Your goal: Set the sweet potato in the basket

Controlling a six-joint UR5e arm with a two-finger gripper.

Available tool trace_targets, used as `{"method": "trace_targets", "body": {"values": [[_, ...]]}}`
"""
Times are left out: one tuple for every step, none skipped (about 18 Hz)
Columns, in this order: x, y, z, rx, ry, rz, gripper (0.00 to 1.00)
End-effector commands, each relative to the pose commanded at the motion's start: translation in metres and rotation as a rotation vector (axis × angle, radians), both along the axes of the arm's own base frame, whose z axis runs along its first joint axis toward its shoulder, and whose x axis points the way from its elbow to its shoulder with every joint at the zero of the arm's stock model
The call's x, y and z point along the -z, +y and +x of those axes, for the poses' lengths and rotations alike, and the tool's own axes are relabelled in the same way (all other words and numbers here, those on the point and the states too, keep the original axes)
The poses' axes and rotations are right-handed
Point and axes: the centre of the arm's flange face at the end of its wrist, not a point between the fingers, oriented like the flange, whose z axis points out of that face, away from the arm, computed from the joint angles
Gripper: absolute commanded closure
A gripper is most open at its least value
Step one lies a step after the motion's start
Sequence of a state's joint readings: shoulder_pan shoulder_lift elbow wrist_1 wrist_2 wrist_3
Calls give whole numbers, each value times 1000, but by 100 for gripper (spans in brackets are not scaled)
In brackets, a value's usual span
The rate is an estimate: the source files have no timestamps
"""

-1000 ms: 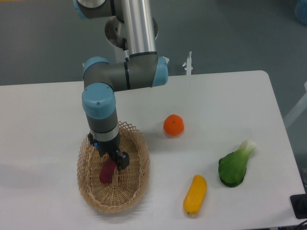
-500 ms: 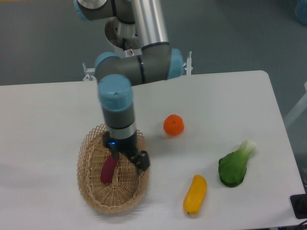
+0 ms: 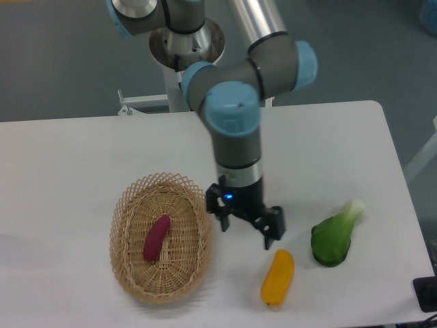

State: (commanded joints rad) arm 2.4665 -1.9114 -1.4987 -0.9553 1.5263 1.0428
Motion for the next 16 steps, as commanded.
{"method": "trace_targets", "body": {"values": [[-7,-9,-3,16,-8,-10,0],[-12,-19,-8,28,-14,-12,0],[-17,-26,-12,34,-21,-8,0],[-19,-32,-15,42,-32,-8,0],[-18,-38,-20,46,-43,-12,0],[-19,-43,-23,58,-47,-21,0],[-20,-46,-23,74,-47,-26,0],[-20,-49,-26,80,-47,-30,0],[-19,-49,-26,81,-49,-32,0],[-19,-52,-26,85,-46,-35,0],[-22,-56,-26,85,-42,-32,0],[-23,-56,-27,84,-40,-32,0],[-25,-55,-27,85,-38,-30,0],[-27,-55,-27,85,-33,-29,0],[-27,-55,-26,86,-33,-29,0],[-25,-55,-27,86,-36,-31,0]]}}
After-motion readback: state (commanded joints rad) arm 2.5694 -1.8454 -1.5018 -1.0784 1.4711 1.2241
